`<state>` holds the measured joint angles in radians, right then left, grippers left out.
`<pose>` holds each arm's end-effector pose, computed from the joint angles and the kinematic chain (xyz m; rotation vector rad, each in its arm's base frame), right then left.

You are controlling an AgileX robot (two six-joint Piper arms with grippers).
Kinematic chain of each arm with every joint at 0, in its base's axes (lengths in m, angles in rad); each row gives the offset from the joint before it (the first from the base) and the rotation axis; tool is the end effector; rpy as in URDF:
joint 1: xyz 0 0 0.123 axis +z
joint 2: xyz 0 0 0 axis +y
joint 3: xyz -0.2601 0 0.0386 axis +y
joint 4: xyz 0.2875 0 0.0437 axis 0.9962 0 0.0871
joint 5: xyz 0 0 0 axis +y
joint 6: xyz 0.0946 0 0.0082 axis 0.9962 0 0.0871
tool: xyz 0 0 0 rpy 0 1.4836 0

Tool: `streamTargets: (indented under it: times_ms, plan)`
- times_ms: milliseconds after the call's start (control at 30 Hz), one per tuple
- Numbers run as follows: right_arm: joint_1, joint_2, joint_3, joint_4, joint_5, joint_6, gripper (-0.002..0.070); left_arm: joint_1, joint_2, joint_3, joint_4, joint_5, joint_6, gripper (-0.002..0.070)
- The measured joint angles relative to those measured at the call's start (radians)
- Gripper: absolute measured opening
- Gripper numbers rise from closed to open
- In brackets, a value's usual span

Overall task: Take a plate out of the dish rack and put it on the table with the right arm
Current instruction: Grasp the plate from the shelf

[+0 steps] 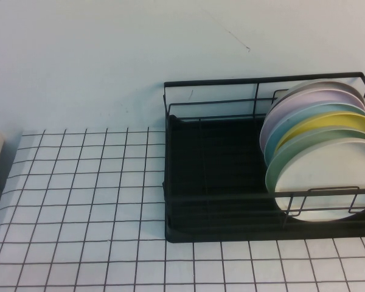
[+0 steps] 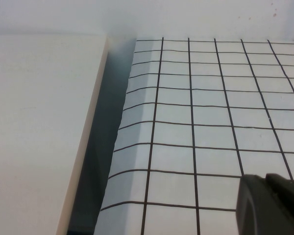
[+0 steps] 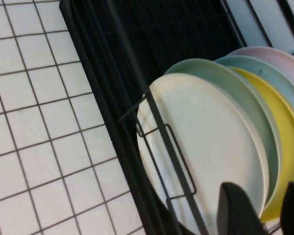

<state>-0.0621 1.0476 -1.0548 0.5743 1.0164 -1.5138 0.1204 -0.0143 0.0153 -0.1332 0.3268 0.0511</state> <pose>0.2490 0.0285 0.3506 -1.3971 1.8190 -0.0559 0.1187 0.0103 0.1789 -0.1463 1.8026 -0.0064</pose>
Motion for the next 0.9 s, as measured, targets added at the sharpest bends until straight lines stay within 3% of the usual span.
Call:
streamTargets:
  times_ms: [133, 400, 900]
  plan:
    - [0.0, 0.12, -0.001, 0.096, -0.047, -0.163, 0.0229, 0.0, 0.0, 0.0, 0.0, 0.0, 0.0, -0.0003]
    - [0.0, 0.307, -0.01, 0.195, -0.121, -0.4, 0.0389, 0.0, 0.0, 0.0, 0.0, 0.0, 0.0, -0.0003]
    - [0.002, 0.472, -0.079, 0.195, -0.175, -0.451, 0.0402, 0.0, 0.0, 0.0, 0.0, 0.0, 0.0, -0.0003]
